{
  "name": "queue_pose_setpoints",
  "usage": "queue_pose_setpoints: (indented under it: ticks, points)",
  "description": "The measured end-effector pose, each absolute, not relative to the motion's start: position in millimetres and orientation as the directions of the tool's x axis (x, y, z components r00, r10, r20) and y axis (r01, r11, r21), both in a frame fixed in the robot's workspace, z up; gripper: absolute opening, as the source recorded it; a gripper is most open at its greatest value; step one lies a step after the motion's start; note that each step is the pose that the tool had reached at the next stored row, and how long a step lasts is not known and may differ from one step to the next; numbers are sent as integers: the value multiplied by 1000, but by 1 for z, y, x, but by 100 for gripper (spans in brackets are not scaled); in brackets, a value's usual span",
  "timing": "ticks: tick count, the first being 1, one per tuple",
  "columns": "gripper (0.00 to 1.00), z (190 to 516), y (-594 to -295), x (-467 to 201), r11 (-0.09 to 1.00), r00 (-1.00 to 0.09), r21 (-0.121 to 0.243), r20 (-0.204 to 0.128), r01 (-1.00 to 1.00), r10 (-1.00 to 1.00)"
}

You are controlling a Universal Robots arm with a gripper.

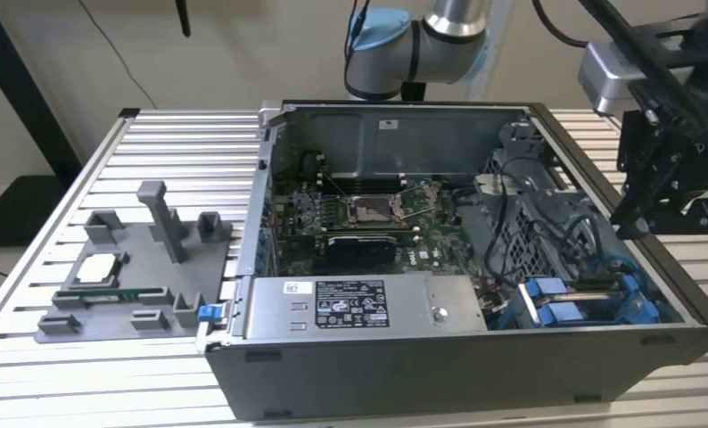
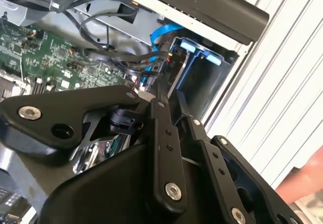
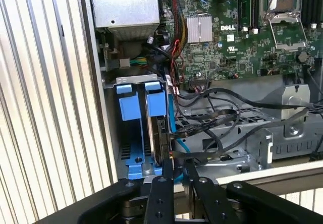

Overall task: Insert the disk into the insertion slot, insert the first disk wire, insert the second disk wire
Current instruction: 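Insert the second disk wire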

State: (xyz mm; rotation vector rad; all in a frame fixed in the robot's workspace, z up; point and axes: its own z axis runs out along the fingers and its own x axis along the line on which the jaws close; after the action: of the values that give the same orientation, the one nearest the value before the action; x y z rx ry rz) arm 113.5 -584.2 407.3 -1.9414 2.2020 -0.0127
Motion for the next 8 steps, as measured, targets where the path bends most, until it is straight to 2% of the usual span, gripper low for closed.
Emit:
queue_pose_setpoints:
  ticks: [8]
  points:
    - [100, 410, -584, 113, 135, -113, -141, -151, -981, -982]
